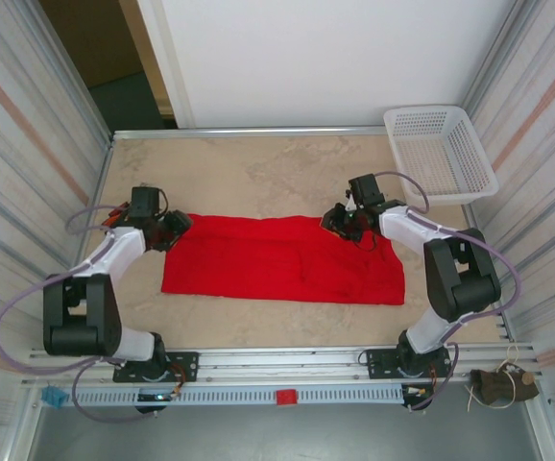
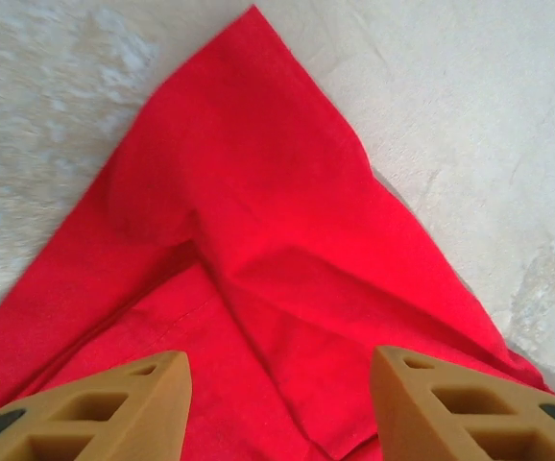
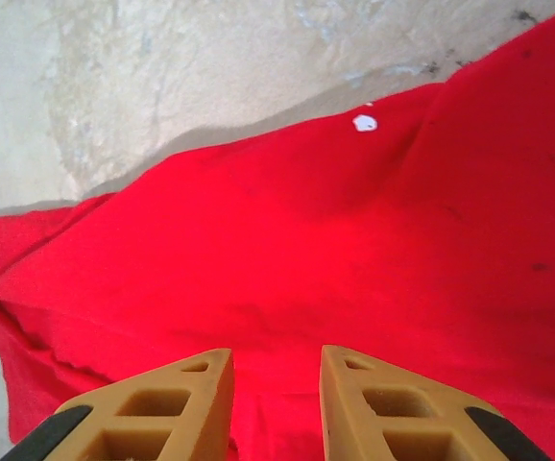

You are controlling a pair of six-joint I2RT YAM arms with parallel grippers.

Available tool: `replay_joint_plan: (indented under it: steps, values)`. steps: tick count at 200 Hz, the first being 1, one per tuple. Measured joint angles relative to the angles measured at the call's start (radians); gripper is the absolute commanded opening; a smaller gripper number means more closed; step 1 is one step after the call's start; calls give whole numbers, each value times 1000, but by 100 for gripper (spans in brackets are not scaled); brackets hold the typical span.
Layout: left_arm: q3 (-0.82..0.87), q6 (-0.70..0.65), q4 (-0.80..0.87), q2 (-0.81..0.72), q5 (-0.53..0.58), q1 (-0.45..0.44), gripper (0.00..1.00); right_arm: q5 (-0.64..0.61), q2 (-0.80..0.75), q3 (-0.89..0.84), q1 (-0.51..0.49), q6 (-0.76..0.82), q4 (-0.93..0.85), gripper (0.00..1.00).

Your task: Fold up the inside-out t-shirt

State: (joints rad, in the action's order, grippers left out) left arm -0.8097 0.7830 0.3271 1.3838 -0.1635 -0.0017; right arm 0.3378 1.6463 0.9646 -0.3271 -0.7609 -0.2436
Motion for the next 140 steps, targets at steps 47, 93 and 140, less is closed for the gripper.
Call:
replay_joint_plan:
  steps: [47, 93, 140]
  values:
    - [5, -34, 0, 6, 7, 107, 40, -23, 21, -26, 0, -18, 10, 28]
    - [-25, -92, -5, 144, -19, 120, 34, -32, 21, -53, 7, -18, 22, 28]
    - [-66, -117, -42, 217, -31, 120, 17, -40, 22, -69, 13, -21, 32, 28]
